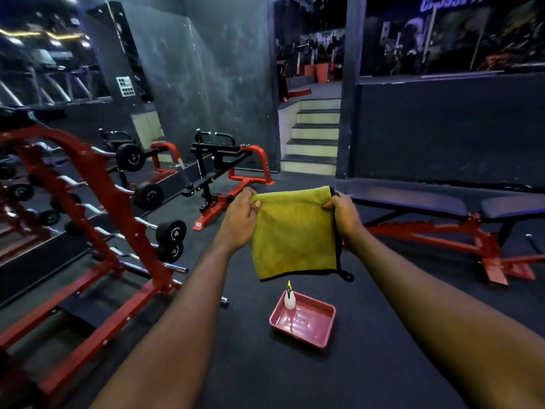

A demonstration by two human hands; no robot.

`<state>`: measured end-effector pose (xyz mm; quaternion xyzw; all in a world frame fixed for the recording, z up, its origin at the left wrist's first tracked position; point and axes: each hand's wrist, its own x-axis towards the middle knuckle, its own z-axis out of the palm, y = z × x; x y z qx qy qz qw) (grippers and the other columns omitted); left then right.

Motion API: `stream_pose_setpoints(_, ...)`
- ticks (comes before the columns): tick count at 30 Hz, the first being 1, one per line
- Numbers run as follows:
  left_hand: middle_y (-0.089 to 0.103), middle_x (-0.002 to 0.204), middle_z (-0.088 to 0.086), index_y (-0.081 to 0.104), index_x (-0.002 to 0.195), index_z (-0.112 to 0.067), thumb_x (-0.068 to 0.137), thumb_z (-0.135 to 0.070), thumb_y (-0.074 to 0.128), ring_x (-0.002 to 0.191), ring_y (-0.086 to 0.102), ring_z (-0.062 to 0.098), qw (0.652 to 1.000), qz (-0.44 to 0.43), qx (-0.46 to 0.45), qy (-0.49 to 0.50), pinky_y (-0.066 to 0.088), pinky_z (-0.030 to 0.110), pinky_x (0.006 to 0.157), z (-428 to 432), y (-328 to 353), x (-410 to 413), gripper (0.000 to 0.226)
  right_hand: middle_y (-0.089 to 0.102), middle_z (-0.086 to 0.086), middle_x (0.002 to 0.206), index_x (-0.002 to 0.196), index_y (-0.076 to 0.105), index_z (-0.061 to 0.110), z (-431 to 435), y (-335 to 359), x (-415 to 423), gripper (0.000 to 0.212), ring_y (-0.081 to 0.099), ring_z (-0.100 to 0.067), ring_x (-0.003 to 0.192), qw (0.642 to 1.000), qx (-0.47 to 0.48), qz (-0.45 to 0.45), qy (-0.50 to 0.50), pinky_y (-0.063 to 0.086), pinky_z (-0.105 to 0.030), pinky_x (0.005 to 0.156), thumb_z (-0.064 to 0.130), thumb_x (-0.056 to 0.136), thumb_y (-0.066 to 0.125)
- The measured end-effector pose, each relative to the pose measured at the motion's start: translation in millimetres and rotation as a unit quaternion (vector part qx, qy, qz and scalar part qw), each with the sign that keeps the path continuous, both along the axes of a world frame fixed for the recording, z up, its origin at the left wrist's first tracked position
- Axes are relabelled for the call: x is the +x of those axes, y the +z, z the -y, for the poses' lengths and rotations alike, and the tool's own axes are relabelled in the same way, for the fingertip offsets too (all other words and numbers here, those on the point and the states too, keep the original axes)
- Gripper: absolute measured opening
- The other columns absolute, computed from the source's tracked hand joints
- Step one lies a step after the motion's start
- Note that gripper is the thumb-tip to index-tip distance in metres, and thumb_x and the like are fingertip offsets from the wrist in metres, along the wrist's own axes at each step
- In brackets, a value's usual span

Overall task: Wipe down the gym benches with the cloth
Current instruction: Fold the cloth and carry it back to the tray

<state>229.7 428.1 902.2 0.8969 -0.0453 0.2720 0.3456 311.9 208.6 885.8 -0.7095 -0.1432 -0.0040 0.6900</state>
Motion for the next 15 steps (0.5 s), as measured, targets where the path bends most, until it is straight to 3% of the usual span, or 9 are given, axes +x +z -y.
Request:
stream_pose_setpoints(4,0.054,0.088,0.006,0.050,0.097,-0.004,0.100,-0.009,0.046,0.078,0.050,0.016,0.999,0.003,0.010,-0.040,0.035,0.022,0.063,-44,9,69,0.008,0.052,-0.002,0.076,0.071,0.049,0.018,-36,5,48,0.010,0.047,-0.023,0.079,0.999,0.014,0.003,-0.040,0.037,-0.039,0.073,0.021,0.062,0.048)
stream_pose_setpoints(8,0.056,0.092,0.002,0.052,0.100,-0.013,0.101,-0.016,0.045,0.082,0.053,0.014,0.997,0.025,0.017,-0.073,0.038,0.023,0.068,-75,11,138,0.007,0.050,-0.003,0.078,0.071,0.050,0.021,-60,-1,97,0.006,0.047,-0.025,0.081,0.997,0.023,0.008,-0.075,0.037,-0.043,0.076,0.023,0.065,0.049)
stream_pose_setpoints(15,0.050,0.068,-0.007,0.052,0.103,-0.015,0.104,-0.023,0.043,0.056,0.047,0.006,0.990,0.075,-0.027,-0.120,0.041,0.029,0.053,-76,-6,239,0.012,0.049,-0.006,0.081,0.081,0.051,0.016,-68,-9,177,0.016,0.047,-0.024,0.081,0.992,0.043,0.003,-0.117,0.038,-0.042,0.077,0.022,0.067,0.048)
